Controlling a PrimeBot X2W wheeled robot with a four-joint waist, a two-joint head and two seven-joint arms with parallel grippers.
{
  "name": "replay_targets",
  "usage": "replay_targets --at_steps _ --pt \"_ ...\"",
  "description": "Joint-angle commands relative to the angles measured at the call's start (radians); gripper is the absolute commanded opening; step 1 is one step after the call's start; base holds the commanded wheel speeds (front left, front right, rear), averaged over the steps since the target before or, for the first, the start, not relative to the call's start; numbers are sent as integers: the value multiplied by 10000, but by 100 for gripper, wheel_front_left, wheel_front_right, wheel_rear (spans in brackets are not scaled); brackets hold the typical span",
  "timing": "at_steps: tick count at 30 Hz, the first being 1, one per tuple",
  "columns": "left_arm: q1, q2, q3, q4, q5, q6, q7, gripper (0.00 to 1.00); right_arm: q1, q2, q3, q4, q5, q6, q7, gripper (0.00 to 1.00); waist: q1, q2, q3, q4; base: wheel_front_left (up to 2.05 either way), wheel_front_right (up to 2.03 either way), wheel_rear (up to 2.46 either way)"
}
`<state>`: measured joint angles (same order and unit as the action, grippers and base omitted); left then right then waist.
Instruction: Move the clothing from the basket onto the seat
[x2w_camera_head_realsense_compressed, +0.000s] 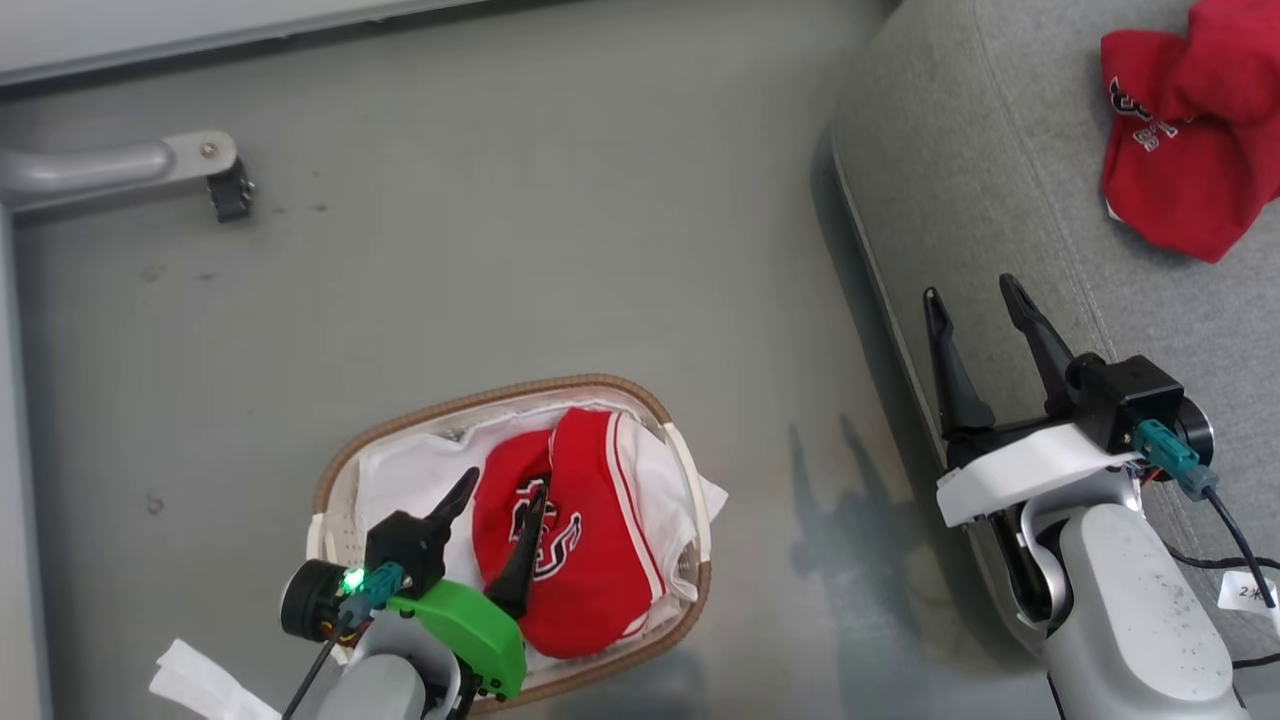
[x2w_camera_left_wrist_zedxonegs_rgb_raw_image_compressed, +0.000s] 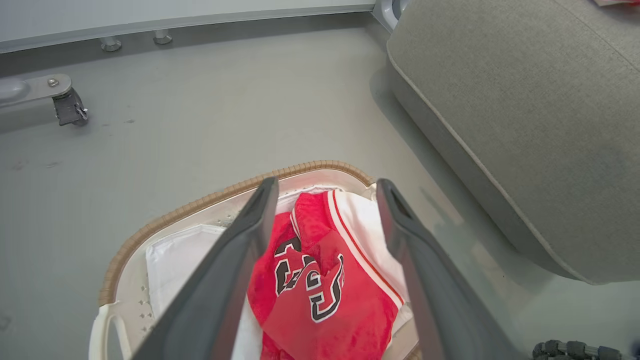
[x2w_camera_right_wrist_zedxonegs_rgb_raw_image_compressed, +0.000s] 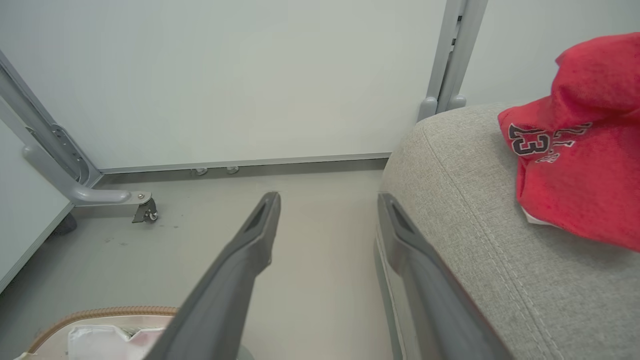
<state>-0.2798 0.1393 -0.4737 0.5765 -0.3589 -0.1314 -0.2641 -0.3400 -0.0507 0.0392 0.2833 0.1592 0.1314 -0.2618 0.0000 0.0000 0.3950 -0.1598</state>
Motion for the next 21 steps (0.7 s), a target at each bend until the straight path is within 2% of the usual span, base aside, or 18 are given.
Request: replay_targets --at_steps 1,21 --pt "-314 109 -108 100 -94 14 -3 100 -104 -13 20 -33 40 -14 -48 100 0 0 710 -412 0 0 0" --pt "-2688 798 -2333 1837 -1114 14 -3 100 -556 -19 -192 -529 257 -14 -48 100 0 0 2924 -967 0 0 0"
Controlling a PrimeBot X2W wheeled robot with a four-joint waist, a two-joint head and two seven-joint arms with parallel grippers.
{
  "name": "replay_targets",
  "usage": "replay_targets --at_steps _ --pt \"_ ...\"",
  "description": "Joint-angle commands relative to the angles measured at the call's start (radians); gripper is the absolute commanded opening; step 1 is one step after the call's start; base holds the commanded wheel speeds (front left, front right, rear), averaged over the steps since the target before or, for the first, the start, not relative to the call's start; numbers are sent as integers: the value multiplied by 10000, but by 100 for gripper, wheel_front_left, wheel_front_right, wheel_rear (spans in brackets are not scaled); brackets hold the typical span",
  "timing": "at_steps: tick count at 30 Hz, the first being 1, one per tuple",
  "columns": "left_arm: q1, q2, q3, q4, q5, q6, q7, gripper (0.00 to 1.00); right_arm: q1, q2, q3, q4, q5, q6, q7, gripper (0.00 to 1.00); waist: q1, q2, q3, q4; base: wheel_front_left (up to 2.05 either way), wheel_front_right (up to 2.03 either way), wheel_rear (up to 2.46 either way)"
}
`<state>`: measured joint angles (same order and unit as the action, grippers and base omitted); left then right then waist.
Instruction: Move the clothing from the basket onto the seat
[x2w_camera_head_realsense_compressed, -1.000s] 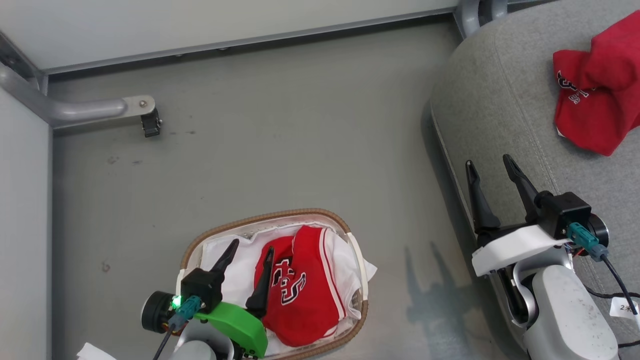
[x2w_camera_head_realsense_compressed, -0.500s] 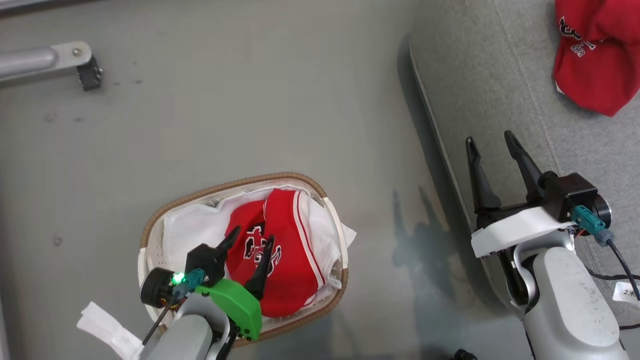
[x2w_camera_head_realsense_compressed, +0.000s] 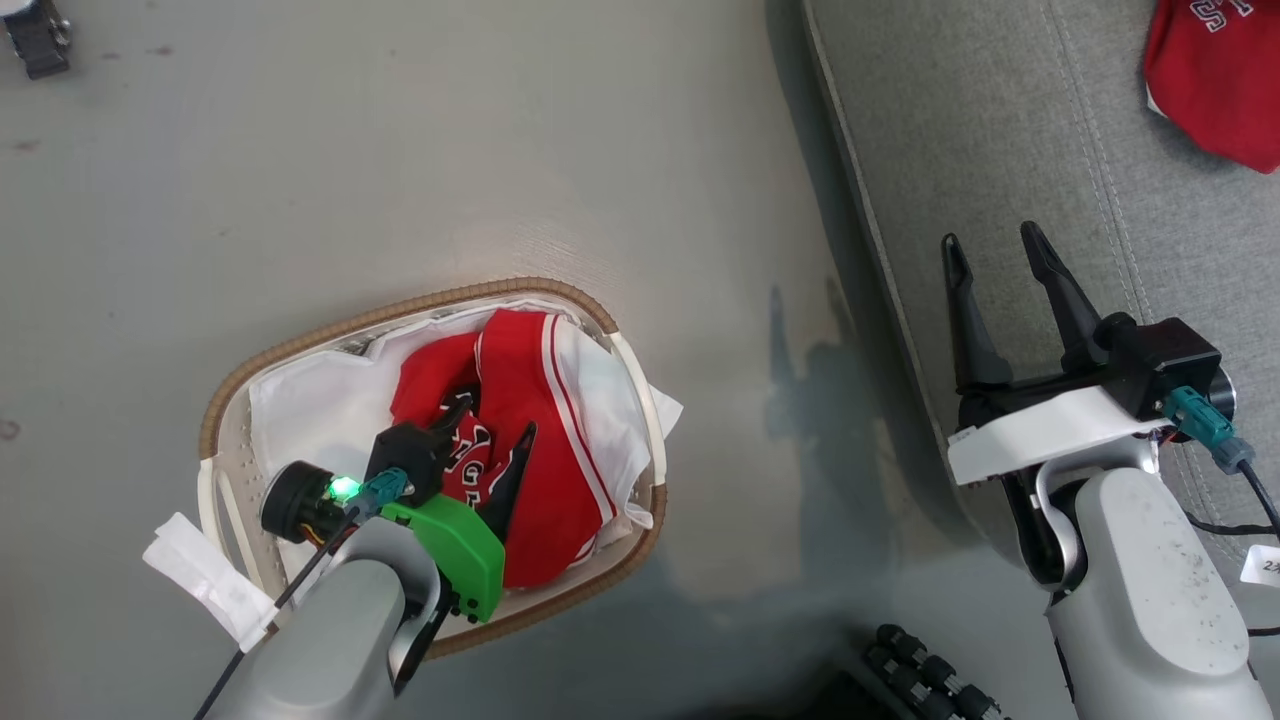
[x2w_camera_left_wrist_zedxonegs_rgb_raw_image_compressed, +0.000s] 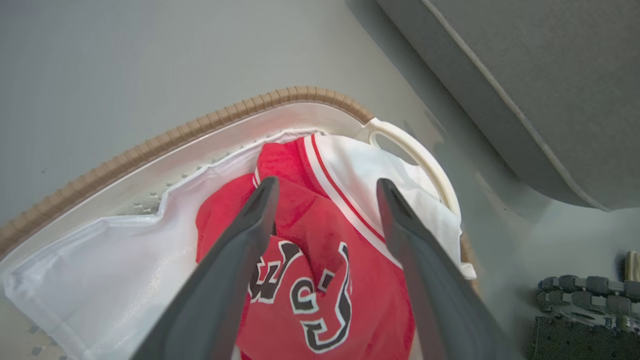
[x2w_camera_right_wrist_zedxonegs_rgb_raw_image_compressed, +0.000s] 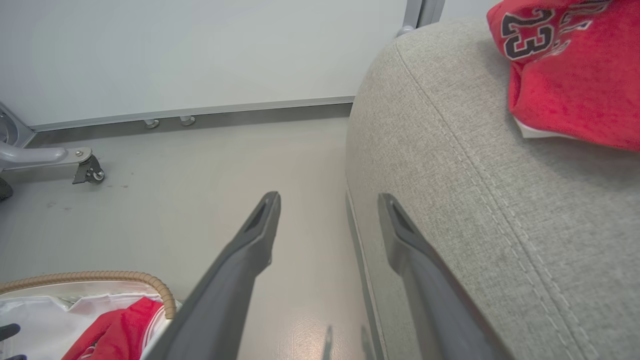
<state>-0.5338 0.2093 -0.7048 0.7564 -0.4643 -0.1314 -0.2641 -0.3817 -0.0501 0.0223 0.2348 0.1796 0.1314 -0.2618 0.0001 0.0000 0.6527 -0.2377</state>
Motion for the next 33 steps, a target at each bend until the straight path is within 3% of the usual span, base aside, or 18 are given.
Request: replay_targets --at_steps 1,16,33 --pt "-265 129 -143 137 -114 14 -3 100 -147 -23 -37 -67 68 -14 -48 100 -1 0 407 -207 0 0 0" --pt "-1573 158 -2776 1863 -2064 14 19 100 -266 -24 -52 -212 -39 -14 -48 100 -1 0 1312 -215 0 0 0" --pt "-2846 274 -3814 2393 -2909 14 0 100 -588 -24 -57 -783 -224 -14 -48 100 -1 0 2378 -229 0 0 0"
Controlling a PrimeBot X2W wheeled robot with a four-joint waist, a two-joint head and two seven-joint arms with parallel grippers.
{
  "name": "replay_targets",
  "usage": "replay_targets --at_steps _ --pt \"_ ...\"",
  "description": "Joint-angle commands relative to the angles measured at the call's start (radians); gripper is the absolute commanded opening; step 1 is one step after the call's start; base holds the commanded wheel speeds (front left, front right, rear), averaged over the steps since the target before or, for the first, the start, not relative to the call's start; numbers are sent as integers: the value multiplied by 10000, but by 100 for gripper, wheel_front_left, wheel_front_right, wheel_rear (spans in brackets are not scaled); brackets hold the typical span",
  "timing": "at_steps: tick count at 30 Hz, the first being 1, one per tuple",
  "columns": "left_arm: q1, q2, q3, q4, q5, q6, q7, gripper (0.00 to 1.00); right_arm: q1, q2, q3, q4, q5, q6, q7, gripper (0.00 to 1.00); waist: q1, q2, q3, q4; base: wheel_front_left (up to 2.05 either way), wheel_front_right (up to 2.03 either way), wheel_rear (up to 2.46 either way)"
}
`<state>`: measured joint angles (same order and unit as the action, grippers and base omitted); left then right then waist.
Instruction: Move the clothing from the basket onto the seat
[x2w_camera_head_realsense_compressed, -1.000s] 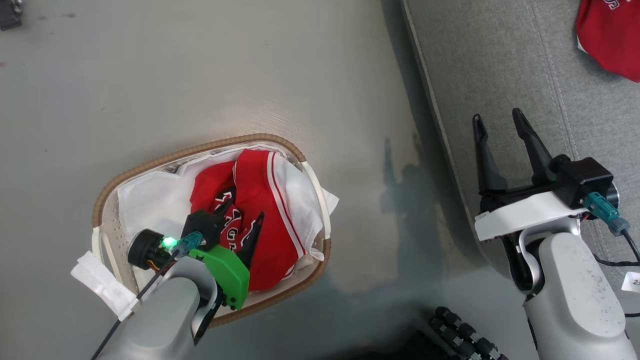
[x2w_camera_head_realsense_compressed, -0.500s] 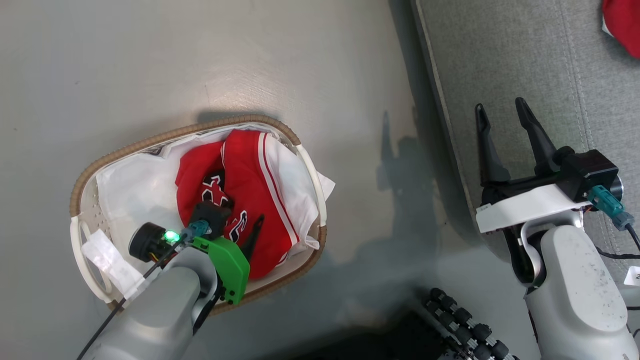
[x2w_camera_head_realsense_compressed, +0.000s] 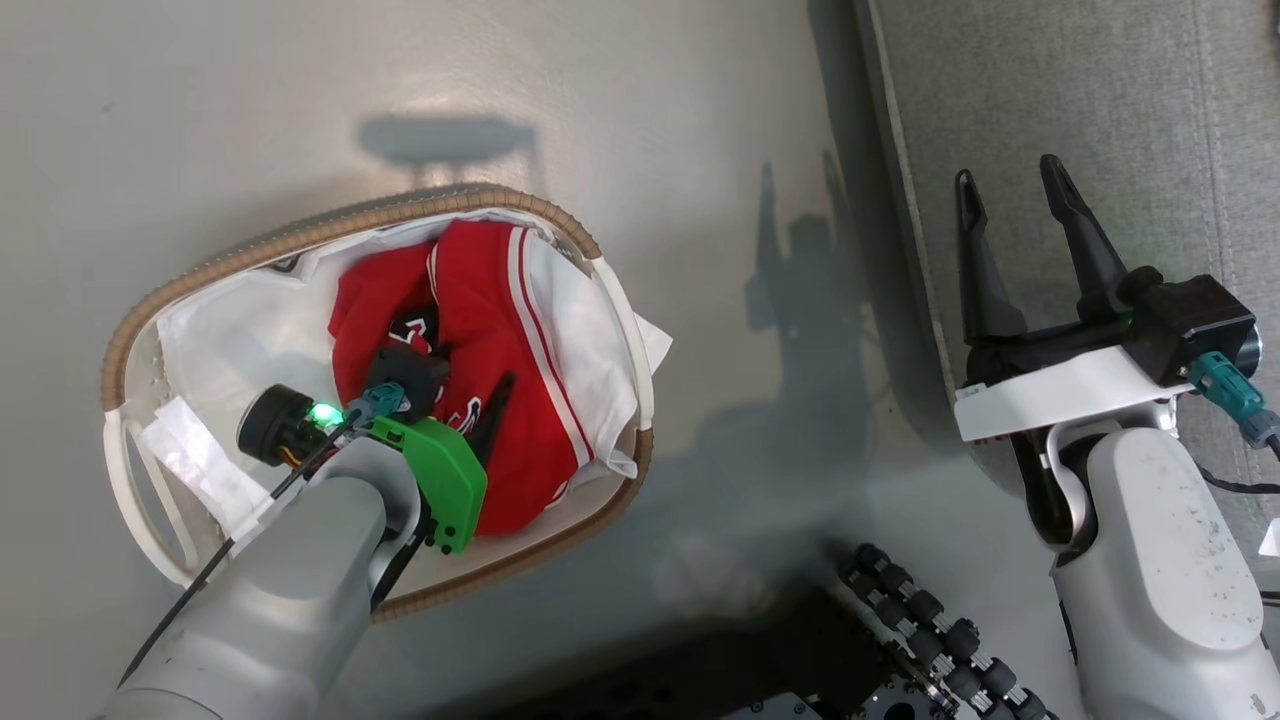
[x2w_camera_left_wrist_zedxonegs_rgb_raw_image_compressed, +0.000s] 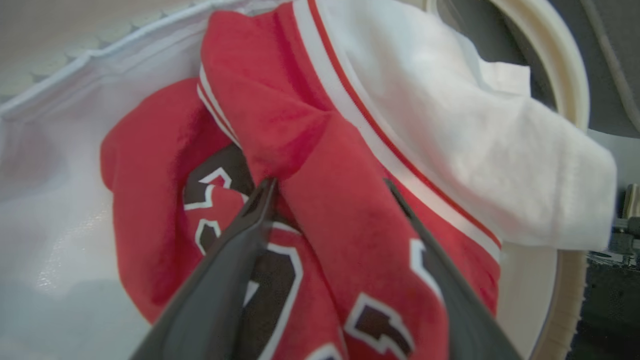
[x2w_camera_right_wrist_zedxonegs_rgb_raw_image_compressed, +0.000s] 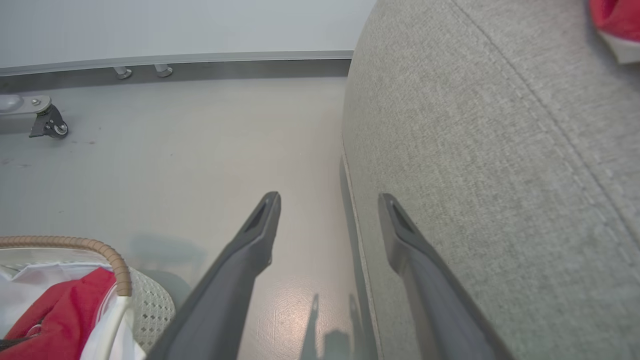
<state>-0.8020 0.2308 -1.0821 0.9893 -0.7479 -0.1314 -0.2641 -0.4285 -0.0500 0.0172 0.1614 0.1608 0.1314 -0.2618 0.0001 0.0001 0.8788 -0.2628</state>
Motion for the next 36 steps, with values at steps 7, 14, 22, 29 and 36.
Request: replay_targets --at_steps 7,14,22,29,36 --pt "-415 -56 -621 431 -468 14 0 100 -222 -26 30 -275 -159 -14 -48 100 -1 -1 364 103 0 0 0" --pt "-660 -128 -1114 637 -1017 14 30 100 -345 -26 179 -349 -132 -14 -48 100 -1 -1 558 150 0 0 0" --pt "-979 -83 -1594 950 -1173 14 101 100 -395 -26 209 -429 -173 -14 -48 100 -1 -1 762 143 0 0 0" --pt "-808 -78 -1803 974 -1385 14 133 0 -412 -24 214 -259 -118 -14 -48 100 -1 -1 526 78 0 0 0" --pt "-578 -49 -1899 924 -1625 14 96 0 -471 -24 260 -70 -59 -14 -48 100 -1 -1 -109 28 0 0 0"
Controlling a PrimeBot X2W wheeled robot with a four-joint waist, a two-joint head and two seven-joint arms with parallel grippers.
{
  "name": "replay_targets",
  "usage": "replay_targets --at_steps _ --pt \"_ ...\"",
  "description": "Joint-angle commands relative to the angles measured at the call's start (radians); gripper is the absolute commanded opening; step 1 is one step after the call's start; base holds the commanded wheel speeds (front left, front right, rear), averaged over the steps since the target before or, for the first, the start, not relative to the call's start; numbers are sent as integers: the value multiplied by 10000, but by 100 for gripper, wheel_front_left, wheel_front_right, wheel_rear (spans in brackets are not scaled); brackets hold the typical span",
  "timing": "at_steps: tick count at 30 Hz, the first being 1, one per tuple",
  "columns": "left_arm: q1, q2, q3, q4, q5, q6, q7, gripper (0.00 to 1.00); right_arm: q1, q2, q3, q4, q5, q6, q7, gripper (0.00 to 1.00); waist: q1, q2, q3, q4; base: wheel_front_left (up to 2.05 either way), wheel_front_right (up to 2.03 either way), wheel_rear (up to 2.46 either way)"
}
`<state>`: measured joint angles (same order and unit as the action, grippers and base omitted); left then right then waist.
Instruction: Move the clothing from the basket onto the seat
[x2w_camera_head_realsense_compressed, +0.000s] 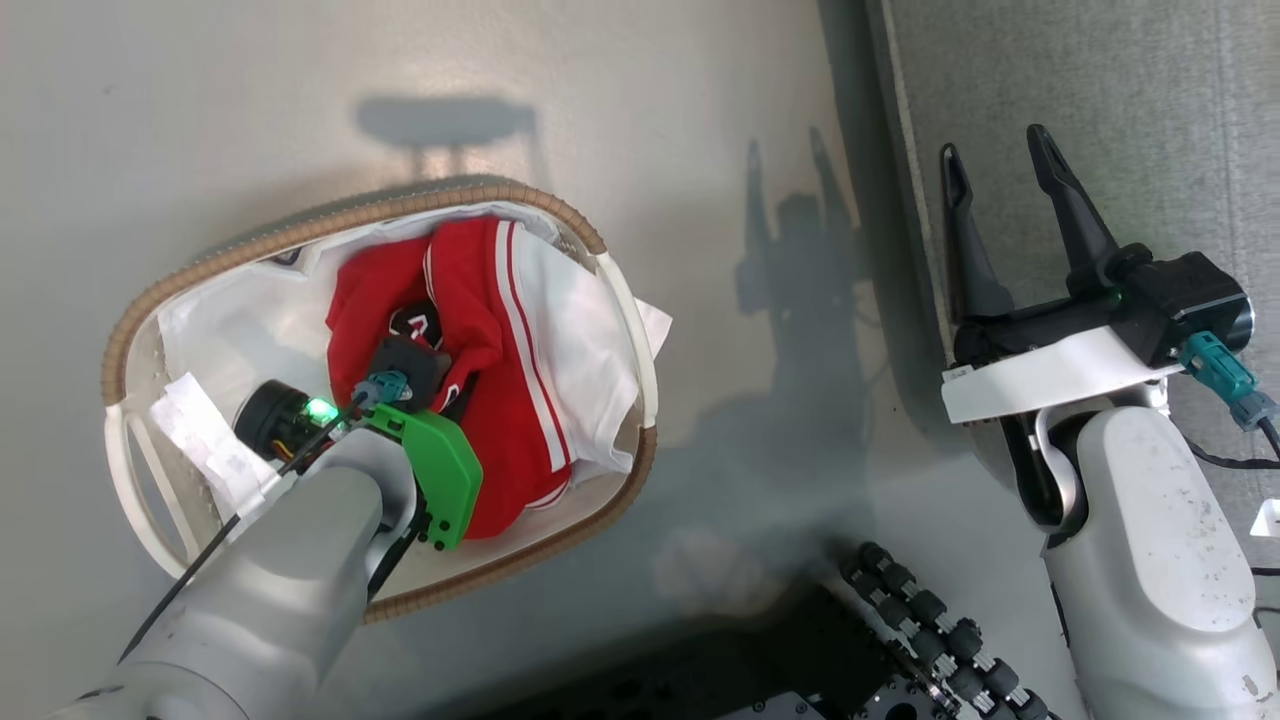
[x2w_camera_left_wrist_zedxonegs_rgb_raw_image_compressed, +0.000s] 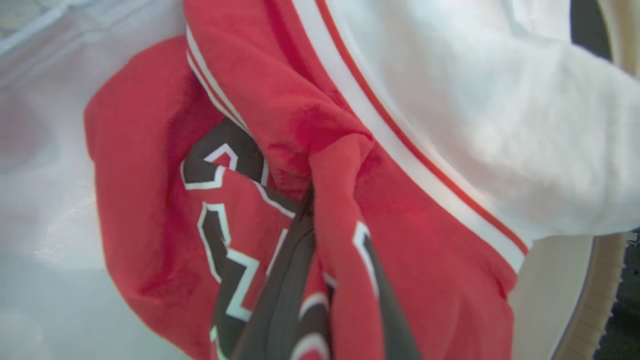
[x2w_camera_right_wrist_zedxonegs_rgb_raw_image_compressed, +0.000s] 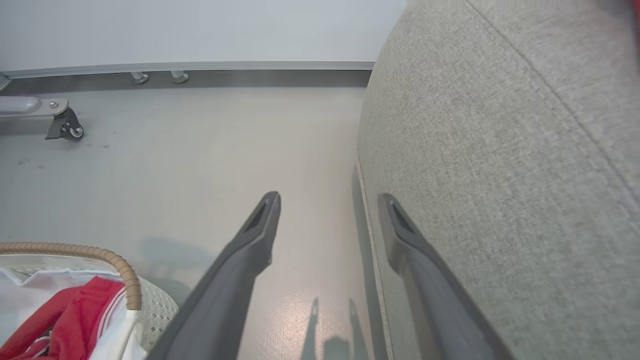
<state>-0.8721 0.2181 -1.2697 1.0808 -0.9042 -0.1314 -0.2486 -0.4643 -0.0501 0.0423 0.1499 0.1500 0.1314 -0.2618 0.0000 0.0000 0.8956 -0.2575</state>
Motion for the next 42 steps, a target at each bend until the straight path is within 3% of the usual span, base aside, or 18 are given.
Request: replay_targets --at_steps 1,12,18,42 --pt "191 65 -34 0 -104 14 -69 0 -103 -22 33 89 48 -14 -48 100 0 0 -427 -27 0 0 0" --pt "1009 -86 -64 -223 -546 14 -176 0 214 -25 89 612 -50 -14 -48 100 0 0 -2168 120 0 0 0" --pt "1441 -136 390 -616 -432 14 -165 0 396 -24 145 893 -151 -14 -48 100 0 0 -3115 348 0 0 0" --pt "3642 -818 4786 -3452 2898 15 -158 0 1479 -28 60 1737 -409 -14 -48 100 0 0 -6295 1844 0 0 0"
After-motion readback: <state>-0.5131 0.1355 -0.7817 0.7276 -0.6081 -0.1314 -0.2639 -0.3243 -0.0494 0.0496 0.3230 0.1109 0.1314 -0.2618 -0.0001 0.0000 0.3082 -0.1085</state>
